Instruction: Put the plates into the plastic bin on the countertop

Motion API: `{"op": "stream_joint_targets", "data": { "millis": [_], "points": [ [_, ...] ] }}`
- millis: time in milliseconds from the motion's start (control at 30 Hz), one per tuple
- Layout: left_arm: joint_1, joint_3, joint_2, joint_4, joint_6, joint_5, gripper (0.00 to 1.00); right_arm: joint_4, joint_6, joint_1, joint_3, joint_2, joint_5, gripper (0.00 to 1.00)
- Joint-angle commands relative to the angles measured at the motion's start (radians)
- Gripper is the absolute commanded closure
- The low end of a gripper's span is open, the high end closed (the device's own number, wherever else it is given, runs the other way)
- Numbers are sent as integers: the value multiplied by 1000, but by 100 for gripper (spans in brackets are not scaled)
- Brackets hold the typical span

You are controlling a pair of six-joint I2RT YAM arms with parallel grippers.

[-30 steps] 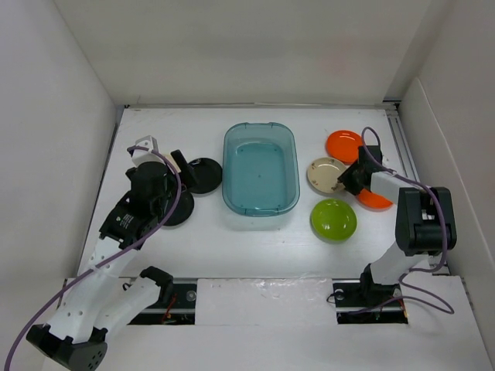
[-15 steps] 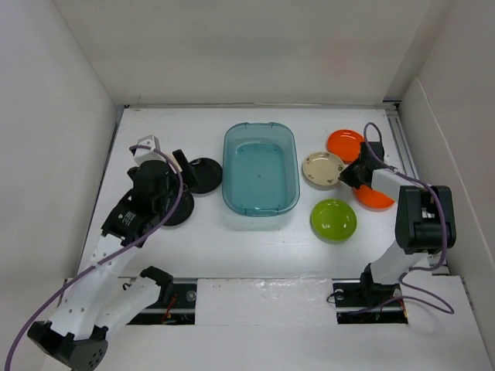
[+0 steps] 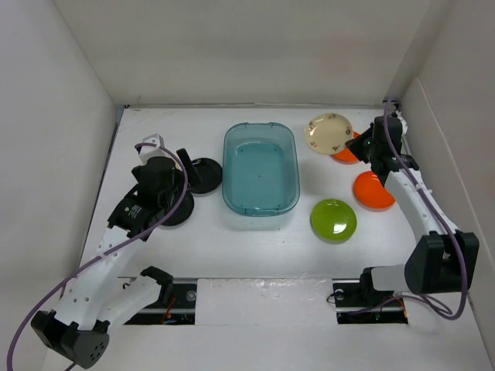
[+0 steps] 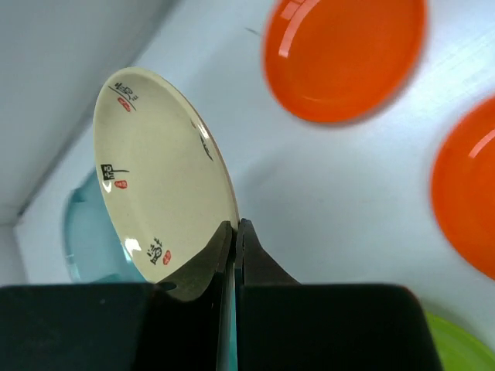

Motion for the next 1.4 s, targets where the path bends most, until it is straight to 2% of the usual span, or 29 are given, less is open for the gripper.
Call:
{"op": "stream_joint_targets", "data": {
  "millis": [0, 100, 167, 333, 400, 433, 533, 867, 1033, 1067, 1100, 1133, 1200, 1233, 1300, 1367],
  "points": [
    [-1, 14, 14, 16, -23, -32, 0, -18, -17, 61, 122, -65, 4, 100],
    [-1, 50, 62, -16, -46, -76, 0, -74, -94, 162, 216, -5, -43, 100],
    [31, 79, 121, -36, -55, -58, 0, -74, -138, 223, 230, 44, -52, 100],
    [264, 113, 194, 6, -55, 144, 0, -39, -177, 367, 291, 145, -97, 100],
    [353, 126, 247, 20, -46, 250, 0, -51, -194, 398, 327, 226, -88, 100],
    [436, 135, 272, 29, -46, 282, 0, -62, -203, 409, 345, 255, -88, 100],
    [550, 161, 356, 29, -34, 353, 0, -81, -212, 440, 397, 354, -63, 100],
    [601, 139, 445, 40, -82, 277, 0, -91, -212, 458, 462, 539, -34, 100],
    [695, 107, 445, 51, -91, 306, 0, -56, -203, 469, 471, 550, -54, 79],
    [715, 107, 445, 51, -91, 318, 0, -56, -203, 469, 483, 550, -54, 71],
    [733, 98, 445, 51, -91, 341, 0, -56, -203, 469, 494, 550, -54, 61],
    [759, 87, 445, 51, -82, 341, 0, -56, -203, 478, 508, 550, -43, 45],
    [769, 74, 465, 62, -82, 341, 0, -77, -203, 487, 546, 536, -25, 28],
    [769, 73, 474, 62, -82, 341, 0, -88, -203, 487, 560, 526, -5, 4],
    [769, 63, 496, 62, -82, 341, 0, -102, -203, 521, 578, 481, 21, 0],
    [769, 63, 542, 62, -82, 352, 0, -102, -212, 550, 578, 443, 56, 0]
  ]
}}
